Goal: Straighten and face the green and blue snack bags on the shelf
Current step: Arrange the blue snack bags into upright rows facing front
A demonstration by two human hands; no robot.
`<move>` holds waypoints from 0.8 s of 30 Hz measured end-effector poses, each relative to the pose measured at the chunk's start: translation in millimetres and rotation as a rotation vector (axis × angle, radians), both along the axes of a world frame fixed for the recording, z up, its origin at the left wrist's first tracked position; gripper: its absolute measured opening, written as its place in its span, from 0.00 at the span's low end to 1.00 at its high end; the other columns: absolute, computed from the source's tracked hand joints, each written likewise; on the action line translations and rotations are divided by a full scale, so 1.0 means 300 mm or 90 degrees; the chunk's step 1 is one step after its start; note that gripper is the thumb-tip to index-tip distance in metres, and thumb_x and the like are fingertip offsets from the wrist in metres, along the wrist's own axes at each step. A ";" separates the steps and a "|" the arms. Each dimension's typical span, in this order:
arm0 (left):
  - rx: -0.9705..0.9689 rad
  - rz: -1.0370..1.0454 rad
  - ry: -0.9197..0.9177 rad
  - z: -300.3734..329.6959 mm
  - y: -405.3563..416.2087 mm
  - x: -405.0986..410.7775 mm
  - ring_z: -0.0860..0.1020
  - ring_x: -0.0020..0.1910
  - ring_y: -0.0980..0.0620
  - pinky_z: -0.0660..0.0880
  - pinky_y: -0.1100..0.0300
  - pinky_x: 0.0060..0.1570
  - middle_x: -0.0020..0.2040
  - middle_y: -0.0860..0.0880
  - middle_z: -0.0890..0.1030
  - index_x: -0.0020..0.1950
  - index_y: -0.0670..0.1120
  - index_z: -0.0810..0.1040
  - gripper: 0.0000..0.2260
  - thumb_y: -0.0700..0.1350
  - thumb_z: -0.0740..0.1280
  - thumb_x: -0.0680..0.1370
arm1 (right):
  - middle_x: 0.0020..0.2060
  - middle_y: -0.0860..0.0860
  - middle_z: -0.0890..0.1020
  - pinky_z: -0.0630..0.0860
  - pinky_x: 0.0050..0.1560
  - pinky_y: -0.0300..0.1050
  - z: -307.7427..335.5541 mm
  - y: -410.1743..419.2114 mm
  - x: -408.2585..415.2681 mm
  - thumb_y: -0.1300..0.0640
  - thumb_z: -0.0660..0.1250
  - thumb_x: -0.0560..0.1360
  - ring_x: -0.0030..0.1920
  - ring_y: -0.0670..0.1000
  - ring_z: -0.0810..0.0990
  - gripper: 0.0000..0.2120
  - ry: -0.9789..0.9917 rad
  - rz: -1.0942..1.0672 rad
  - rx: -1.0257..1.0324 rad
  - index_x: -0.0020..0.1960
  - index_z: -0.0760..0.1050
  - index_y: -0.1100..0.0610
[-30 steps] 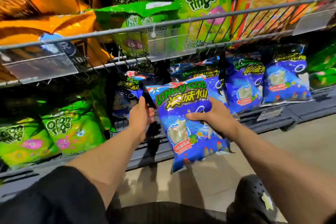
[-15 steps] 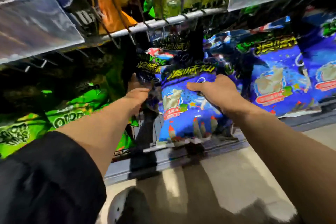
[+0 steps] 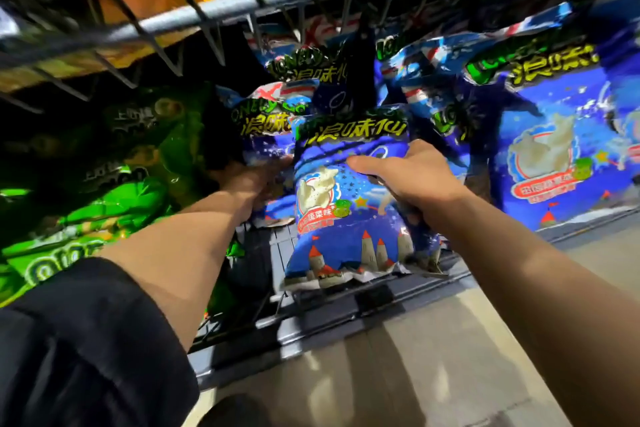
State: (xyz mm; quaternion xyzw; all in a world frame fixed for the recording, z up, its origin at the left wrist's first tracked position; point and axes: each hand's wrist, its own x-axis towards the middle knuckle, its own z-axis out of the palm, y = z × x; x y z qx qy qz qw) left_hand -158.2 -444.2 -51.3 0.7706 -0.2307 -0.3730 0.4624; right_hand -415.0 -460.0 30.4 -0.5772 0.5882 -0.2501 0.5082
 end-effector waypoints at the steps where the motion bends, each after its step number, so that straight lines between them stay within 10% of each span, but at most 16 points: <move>1: -0.013 -0.035 0.050 0.045 0.020 -0.057 0.79 0.23 0.60 0.75 0.66 0.23 0.25 0.54 0.81 0.44 0.46 0.75 0.15 0.53 0.77 0.69 | 0.29 0.53 0.71 0.59 0.17 0.31 0.000 0.004 -0.004 0.41 0.76 0.64 0.12 0.48 0.64 0.28 -0.001 -0.010 -0.001 0.48 0.66 0.57; 7: -0.081 0.020 0.048 0.047 0.051 -0.131 0.66 0.16 0.53 0.60 0.67 0.21 0.17 0.51 0.71 0.30 0.43 0.72 0.16 0.47 0.76 0.69 | 0.50 0.55 0.82 0.80 0.49 0.53 0.013 0.047 0.001 0.35 0.77 0.52 0.49 0.54 0.82 0.44 -0.078 -0.047 -0.032 0.58 0.73 0.61; 13: -0.174 0.109 -0.120 0.165 0.113 -0.066 0.83 0.43 0.45 0.78 0.53 0.42 0.45 0.43 0.84 0.49 0.46 0.81 0.23 0.57 0.78 0.60 | 0.45 0.60 0.85 0.80 0.51 0.60 0.090 0.096 -0.011 0.48 0.80 0.59 0.43 0.59 0.85 0.29 -0.273 0.035 0.174 0.54 0.80 0.64; 18: -0.107 0.028 -0.001 0.263 0.243 -0.105 0.78 0.25 0.61 0.75 0.67 0.29 0.35 0.47 0.79 0.42 0.45 0.74 0.08 0.44 0.64 0.80 | 0.46 0.57 0.85 0.77 0.59 0.58 0.084 0.189 -0.085 0.42 0.81 0.49 0.48 0.59 0.84 0.35 -0.221 0.080 0.165 0.50 0.83 0.60; 22: -0.124 0.078 -0.044 0.305 0.316 -0.149 0.66 0.13 0.57 0.61 0.69 0.13 0.13 0.53 0.67 0.30 0.46 0.69 0.16 0.42 0.72 0.75 | 0.37 0.52 0.85 0.79 0.43 0.45 0.107 0.268 -0.182 0.54 0.77 0.65 0.36 0.50 0.83 0.11 -0.206 0.074 0.096 0.42 0.81 0.59; 24: -0.082 0.038 -0.068 0.326 0.366 -0.173 0.62 0.14 0.53 0.56 0.72 0.15 0.13 0.53 0.63 0.29 0.46 0.68 0.17 0.44 0.74 0.72 | 0.42 0.57 0.86 0.81 0.51 0.53 0.123 0.308 -0.221 0.53 0.79 0.62 0.43 0.55 0.85 0.20 -0.215 0.073 0.085 0.49 0.80 0.63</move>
